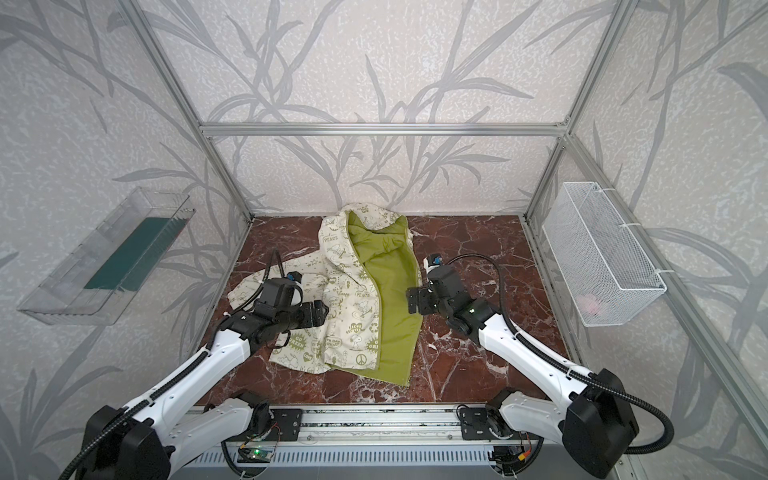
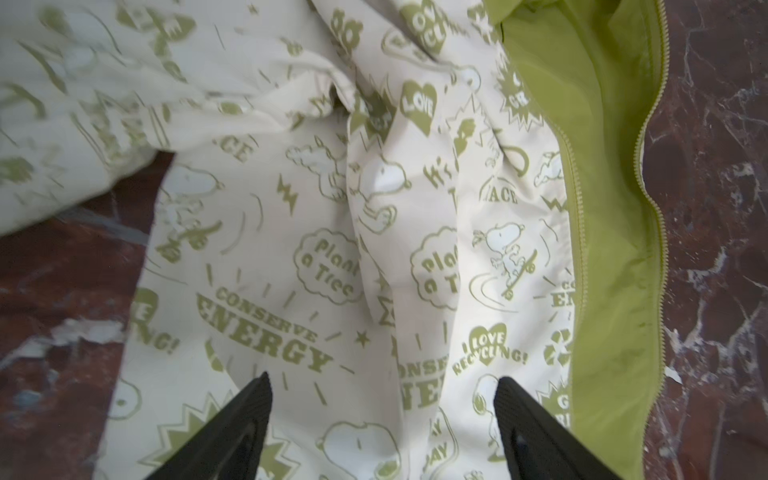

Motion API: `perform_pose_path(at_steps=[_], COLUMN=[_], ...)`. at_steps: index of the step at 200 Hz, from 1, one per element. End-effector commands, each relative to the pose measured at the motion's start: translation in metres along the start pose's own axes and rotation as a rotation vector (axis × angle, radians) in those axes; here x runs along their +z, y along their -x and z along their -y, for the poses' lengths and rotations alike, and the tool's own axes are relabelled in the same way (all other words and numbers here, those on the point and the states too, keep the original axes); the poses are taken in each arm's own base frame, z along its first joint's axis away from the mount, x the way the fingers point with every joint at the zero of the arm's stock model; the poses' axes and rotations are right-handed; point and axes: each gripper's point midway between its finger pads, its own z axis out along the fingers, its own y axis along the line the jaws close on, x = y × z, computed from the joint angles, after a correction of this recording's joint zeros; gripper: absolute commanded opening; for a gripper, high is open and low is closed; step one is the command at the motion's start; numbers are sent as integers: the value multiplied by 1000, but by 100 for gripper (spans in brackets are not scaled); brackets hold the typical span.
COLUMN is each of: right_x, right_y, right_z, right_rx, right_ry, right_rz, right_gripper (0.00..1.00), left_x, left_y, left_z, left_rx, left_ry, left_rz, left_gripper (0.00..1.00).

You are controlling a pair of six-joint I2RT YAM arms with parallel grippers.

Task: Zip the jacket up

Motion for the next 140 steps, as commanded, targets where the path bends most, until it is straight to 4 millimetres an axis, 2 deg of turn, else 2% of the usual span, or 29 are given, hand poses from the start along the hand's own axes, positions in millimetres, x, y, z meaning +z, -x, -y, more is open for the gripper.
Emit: perform_pose_path(at_steps=[1, 21, 42, 87, 140], right_x=[5, 19, 34, 62, 81], right_y=[-46, -71, -87, -106, -112], right_z=[-51, -85, -103, -112, -128], right_rx=[152, 223, 252, 261, 305], right_ry=[178, 312, 384, 420, 492], right_rz=[-210, -321, -376, -451, -494], right_gripper=[99, 99, 99, 97, 97], left_x=[1, 7, 13, 16, 11], left_y=[-30, -38, -40, -42, -42], left_z=[-1, -5, -5, -7, -11], left_rx=[-82, -113, -138, -153, -174], left_ry=[-20, -12, -15, -4, 13], left_rz=[-84, -99, -105, -116, -99], left_gripper=[85, 85, 85, 85, 85])
